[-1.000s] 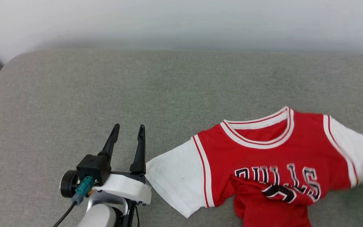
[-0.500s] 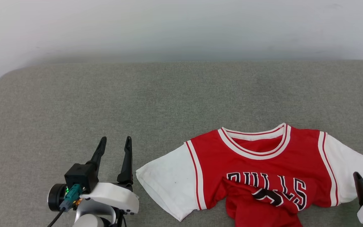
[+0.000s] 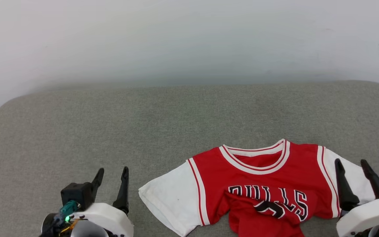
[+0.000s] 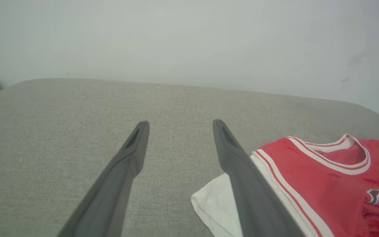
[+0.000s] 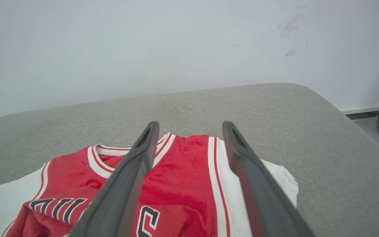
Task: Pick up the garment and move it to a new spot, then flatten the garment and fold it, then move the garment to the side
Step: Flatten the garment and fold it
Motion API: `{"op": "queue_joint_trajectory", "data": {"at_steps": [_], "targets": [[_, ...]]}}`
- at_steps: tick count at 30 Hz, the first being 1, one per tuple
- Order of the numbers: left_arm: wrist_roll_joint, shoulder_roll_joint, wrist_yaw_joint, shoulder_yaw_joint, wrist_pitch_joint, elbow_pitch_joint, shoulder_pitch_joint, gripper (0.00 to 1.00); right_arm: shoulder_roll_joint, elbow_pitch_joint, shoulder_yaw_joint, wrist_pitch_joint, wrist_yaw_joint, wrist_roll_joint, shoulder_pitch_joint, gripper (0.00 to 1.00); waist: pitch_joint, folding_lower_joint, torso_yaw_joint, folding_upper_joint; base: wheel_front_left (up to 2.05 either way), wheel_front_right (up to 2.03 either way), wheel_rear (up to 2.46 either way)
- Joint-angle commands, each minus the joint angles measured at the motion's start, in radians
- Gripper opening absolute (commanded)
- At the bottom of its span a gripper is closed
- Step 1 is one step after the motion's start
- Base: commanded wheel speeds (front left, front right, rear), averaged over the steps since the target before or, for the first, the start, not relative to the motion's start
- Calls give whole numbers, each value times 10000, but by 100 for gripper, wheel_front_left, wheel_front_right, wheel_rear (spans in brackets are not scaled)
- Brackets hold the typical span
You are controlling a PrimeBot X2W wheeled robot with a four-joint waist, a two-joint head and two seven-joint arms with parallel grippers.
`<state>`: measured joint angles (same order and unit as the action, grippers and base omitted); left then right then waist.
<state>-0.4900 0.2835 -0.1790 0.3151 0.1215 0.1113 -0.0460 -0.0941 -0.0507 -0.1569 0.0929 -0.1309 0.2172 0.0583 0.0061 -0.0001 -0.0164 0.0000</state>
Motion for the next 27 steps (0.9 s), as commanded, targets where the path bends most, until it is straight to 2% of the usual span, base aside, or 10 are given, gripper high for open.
{"op": "queue_joint_trajectory", "data": {"at_steps": [1,6,12,21,24,25,27], "targets": [[-88,90,47,-3,-157,58,110,100,49,-101,94,-26,3,10,155,100,-80,1,-104,0,0,0,0],[-592,409,382,212,-1754,265,-110,100,135,-911,731,45,3,-142,570,100,-36,1,-405,0,0,0,0],[-1035,1008,912,701,-4273,658,-960,100,-18,-1500,1324,153,3,-260,473,100,431,1,-884,0,0,0,0],[-1320,1554,1486,1469,-7243,1718,-2076,100,-185,-1312,1879,-13,3,-57,-192,100,1410,1,-1497,0,0,0,0],[-1565,1452,1729,1907,-8239,2087,-1992,100,-167,-1133,1948,-84,3,20,-311,100,1531,1,-1596,0,0,0,0],[-1667,1386,1796,2058,-8527,2146,-1929,76,-169,-1076,1953,-115,3,48,-338,100,1557,1,-1608,0,0,0,0],[-1757,1225,1836,2255,-8858,2125,-1847,11,-158,-970,1910,-95,3,64,-373,100,1576,1,-1619,0,0,0,0]]}}
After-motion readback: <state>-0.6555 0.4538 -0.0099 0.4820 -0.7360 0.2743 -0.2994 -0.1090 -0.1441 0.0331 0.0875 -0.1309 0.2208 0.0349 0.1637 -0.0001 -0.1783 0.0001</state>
